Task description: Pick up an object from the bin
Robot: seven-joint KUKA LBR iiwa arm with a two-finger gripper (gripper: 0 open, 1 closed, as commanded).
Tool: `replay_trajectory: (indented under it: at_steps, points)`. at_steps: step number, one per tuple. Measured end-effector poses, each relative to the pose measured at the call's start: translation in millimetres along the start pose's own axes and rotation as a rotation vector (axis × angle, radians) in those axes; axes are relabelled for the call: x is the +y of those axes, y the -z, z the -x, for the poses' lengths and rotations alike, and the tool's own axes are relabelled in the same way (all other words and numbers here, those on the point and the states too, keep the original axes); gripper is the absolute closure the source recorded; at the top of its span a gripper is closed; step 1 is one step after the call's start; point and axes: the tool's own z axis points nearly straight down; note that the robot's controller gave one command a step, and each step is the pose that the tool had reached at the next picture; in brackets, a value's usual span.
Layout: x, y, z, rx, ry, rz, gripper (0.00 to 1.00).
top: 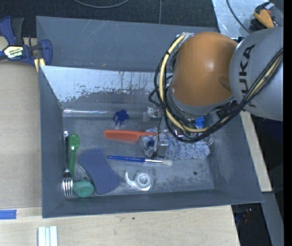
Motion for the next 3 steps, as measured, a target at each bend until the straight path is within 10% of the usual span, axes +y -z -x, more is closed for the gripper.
replay_trajectory:
  at_steps: [1, 2, 3]
  points:
    - [-0.3, 4.1, 1.7, -0.008, -0.003, 0.001, 0.0]
    - [-81.7, -144.4, 45.2, -0.006, 0.046, 0.001, 0.0]
    - [-92.8, -139.8, 64.8, -0.025, -0.022, 0.005, 0.0]
